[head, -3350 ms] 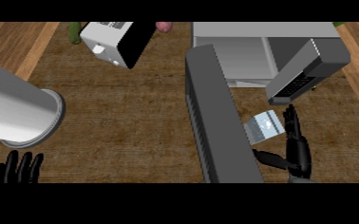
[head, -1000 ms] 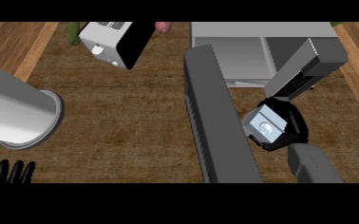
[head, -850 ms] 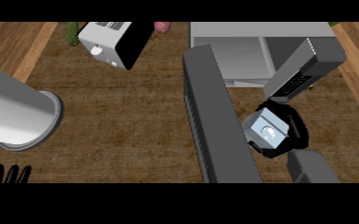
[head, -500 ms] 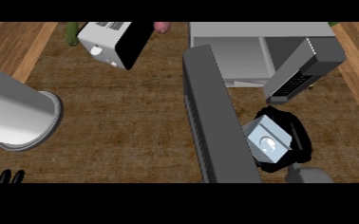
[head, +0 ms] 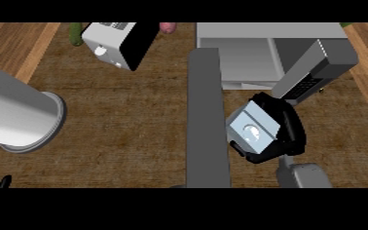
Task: Pick up the milk, place it into the microwave and close the microwave
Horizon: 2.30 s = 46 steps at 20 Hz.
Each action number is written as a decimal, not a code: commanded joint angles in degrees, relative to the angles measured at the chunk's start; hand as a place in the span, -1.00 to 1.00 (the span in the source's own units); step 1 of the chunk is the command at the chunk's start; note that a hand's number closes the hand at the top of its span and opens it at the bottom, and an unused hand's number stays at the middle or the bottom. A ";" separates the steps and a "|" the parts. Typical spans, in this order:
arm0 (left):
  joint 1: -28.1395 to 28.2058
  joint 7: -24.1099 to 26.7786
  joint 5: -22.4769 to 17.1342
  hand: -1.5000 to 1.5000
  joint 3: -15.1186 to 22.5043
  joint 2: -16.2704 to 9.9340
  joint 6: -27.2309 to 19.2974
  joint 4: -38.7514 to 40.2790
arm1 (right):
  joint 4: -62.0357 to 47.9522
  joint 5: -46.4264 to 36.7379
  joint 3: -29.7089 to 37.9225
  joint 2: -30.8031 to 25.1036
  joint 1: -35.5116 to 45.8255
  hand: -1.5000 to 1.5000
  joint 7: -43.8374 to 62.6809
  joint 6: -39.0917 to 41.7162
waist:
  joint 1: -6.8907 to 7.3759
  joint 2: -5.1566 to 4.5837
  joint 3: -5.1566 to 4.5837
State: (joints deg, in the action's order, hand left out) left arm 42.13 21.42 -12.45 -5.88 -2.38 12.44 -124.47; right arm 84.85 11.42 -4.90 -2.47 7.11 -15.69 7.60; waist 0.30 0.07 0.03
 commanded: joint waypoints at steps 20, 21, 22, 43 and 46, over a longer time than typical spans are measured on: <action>-7.35 -1.32 0.57 -1.00 -5.17 -0.39 3.04 6.58 | -54.88 -8.53 14.51 -0.57 34.48 1.00 -18.36 -12.64 | 1.25 -0.58 0.03; -5.35 -0.14 -1.71 -1.00 -6.96 -1.52 5.24 6.31 | -57.88 -9.61 14.76 -0.88 35.46 1.00 -21.62 -13.55 | 1.86 -0.72 0.05; -5.37 0.02 -2.51 -1.00 -8.32 -2.59 6.23 6.68 | -58.44 -10.17 14.29 0.25 37.62 1.00 -20.90 -14.96 | 1.85 -0.66 0.04; -10.14 -1.54 -4.18 -1.00 -8.83 -3.35 8.10 11.06 | -75.08 -22.64 11.57 -4.31 51.63 1.00 -32.25 -41.34 | 5.84 -2.25 0.07; -9.39 -0.79 -1.28 -1.00 -7.24 -1.84 7.25 10.22 | -76.84 -22.69 12.36 -5.13 53.76 1.00 -28.66 -44.73 | 5.59 -2.08 0.12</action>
State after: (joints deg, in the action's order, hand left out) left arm 32.01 20.52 -15.68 -14.55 -5.50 20.30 -113.46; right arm 9.02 -10.79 7.10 -9.18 56.46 -47.98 -29.42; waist 4.42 -2.32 0.48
